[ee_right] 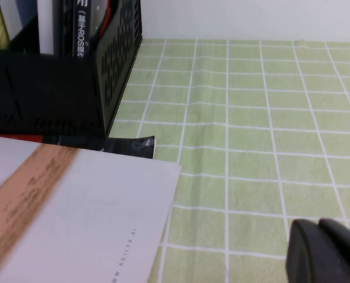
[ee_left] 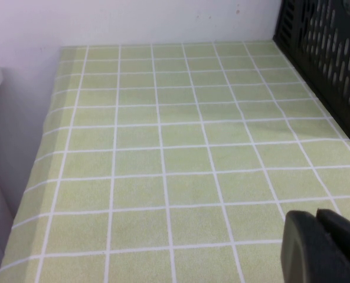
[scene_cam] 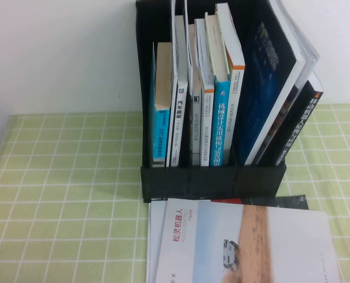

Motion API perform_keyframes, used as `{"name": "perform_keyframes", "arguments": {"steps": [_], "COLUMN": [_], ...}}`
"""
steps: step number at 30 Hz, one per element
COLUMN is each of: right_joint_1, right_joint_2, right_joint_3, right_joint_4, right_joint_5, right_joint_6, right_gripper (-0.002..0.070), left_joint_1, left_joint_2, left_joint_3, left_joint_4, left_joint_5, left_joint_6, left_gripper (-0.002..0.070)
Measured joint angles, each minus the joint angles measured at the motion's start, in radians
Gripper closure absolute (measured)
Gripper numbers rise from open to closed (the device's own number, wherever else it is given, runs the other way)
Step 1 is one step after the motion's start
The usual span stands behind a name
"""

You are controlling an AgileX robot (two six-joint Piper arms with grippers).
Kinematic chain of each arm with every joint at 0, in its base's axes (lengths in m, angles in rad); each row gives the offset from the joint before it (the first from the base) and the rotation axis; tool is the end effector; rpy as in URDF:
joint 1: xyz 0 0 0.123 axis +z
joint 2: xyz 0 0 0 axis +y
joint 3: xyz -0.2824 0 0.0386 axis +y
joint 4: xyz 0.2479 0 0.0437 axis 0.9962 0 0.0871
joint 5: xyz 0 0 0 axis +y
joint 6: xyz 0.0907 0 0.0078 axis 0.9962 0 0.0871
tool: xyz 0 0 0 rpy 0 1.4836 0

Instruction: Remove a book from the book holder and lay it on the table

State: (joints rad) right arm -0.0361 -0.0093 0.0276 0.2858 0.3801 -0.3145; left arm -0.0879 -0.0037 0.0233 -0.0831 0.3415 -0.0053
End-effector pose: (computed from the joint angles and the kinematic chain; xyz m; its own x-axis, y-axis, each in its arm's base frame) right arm 0.0528 0.0077 0.1715 -0.2892 -0.0374 -0.9565 -0.0781 0.9968 -0.0154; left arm 0.0533 -0.0073 0.1747 -0.2770 -0.0594 -0.9590 0.0916 0.9919 -0.0879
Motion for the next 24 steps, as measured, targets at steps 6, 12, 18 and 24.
{"name": "perform_keyframes", "arguments": {"steps": [6,12,18,24], "right_joint_1": [0.0,0.0,0.0,0.0], "right_joint_2": [0.0,0.0,0.0,0.0], "right_joint_3": [0.0,0.0,0.0,0.0], "right_joint_4": [0.004,0.026,0.149,0.242], "right_joint_5": [0.0,-0.016,-0.152,-0.363], "right_joint_6": [0.0,0.0,0.0,0.0], "right_gripper": [0.0678,0.0678,0.0678,0.0678], "left_joint_1": [0.0,0.0,0.0,0.0], "left_joint_2": [0.0,0.0,0.0,0.0], "left_joint_3": [0.0,0.0,0.002,0.004], "left_joint_4": [0.0,0.0,0.0,0.003], "left_joint_5": [0.0,-0.022,-0.204,-0.592], "left_joint_6": [0.0,0.0,-0.009,-0.025], "left_gripper": [0.0678,0.0678,0.0678,0.0678]}}
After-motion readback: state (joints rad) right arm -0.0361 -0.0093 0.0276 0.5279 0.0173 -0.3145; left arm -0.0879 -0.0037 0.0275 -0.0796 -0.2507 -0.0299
